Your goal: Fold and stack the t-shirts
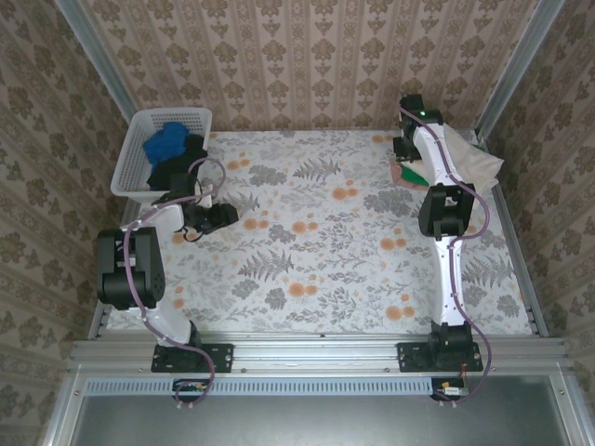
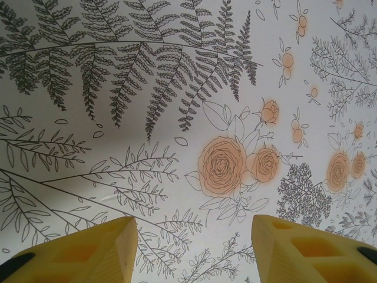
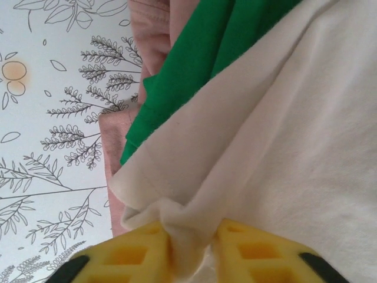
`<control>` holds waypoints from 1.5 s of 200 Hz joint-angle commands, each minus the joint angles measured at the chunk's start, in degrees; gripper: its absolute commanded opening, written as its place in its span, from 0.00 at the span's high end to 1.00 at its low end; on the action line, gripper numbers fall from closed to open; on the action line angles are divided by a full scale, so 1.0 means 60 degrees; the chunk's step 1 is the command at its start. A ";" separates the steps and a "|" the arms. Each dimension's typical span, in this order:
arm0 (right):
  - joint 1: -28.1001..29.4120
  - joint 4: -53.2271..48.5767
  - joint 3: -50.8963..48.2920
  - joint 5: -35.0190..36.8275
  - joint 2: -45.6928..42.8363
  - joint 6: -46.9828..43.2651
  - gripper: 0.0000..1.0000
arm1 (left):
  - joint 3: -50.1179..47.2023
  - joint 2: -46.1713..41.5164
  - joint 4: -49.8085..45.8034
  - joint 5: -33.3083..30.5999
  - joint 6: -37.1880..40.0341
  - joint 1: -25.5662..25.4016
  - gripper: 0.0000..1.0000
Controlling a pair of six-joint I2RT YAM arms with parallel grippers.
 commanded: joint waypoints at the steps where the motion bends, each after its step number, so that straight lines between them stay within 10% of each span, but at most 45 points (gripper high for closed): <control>1: 0.0145 0.0048 0.0149 0.0013 -0.0235 -0.0620 0.89 | 0.0202 -0.0061 -0.0376 0.0218 0.0274 0.0080 0.45; 75: 0.0249 0.2155 -0.4046 -0.2239 -0.3403 -0.1988 1.00 | 0.0102 -0.0041 -0.0303 0.0262 0.0259 0.0134 0.45; 125: -0.0086 0.1349 -0.4159 -0.2728 -0.2558 -0.2744 0.99 | 0.0078 -0.0026 -0.0364 0.0363 0.0350 0.0187 0.45; 175: -0.0165 0.0774 -0.3239 -0.2259 -0.2900 -0.1464 0.63 | 0.0176 0.0097 -0.0415 0.0447 0.0395 0.0243 0.45; 202: -0.0613 0.2654 -0.5453 -0.1766 -0.4873 0.0812 0.38 | 0.0146 0.0149 -0.0371 0.0478 0.0366 0.0254 0.45; 236: -0.2791 0.4883 -0.8763 -0.2072 -0.6384 0.4619 0.34 | 0.0137 0.0301 -0.0378 0.0572 0.0440 0.0241 0.45; 300: -0.4214 0.6108 -0.8801 -0.1513 -0.5091 0.5707 0.27 | 0.0407 0.0427 -0.0633 0.0725 0.0563 0.0198 0.45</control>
